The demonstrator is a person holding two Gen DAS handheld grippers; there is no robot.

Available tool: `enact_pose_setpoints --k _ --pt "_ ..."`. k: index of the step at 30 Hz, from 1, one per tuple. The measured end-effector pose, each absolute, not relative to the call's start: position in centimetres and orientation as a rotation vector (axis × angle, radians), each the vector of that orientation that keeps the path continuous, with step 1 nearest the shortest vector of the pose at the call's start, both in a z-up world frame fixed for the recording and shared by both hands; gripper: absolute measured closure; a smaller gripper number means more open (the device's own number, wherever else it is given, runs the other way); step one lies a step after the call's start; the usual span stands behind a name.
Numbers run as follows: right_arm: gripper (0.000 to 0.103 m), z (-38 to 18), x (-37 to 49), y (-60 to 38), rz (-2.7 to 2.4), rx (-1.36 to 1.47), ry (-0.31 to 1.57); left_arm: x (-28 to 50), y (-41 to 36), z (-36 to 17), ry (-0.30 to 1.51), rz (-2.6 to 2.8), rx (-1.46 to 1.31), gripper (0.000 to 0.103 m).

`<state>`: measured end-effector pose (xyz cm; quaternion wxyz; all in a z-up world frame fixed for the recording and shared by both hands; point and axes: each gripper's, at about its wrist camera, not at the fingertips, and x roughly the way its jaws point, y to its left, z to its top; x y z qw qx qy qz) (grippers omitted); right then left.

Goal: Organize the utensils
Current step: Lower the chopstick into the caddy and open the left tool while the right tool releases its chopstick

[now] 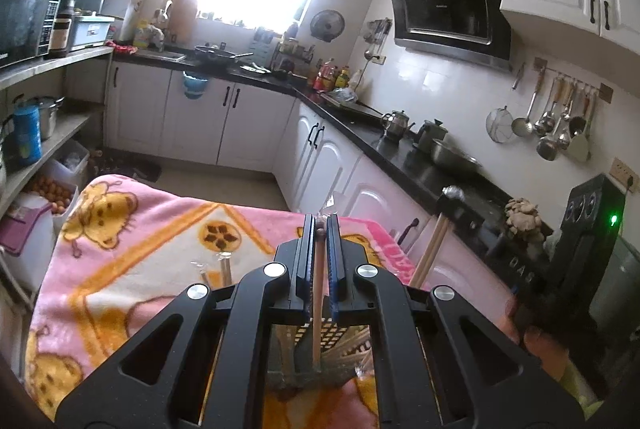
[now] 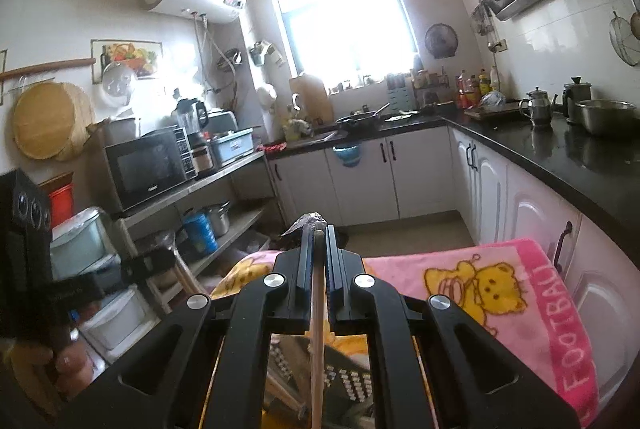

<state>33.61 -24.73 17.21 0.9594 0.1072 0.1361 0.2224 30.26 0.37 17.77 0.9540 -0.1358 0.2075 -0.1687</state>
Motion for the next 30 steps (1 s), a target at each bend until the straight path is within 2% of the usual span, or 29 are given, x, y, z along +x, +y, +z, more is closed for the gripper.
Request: enact_pose_setpoints --k 12,30 --pt "0.097 14.4 36.2 -23.9 0.353 0.176 0.208 31.9 -0.7 14.1 0.437 -0.311 -0.246 0.102" --pt "0.097 9.0 35.7 -21.7 0.256 0.146 0.182 32.1 -2.8 10.2 0.496 -0.302 -0.146 0.102"
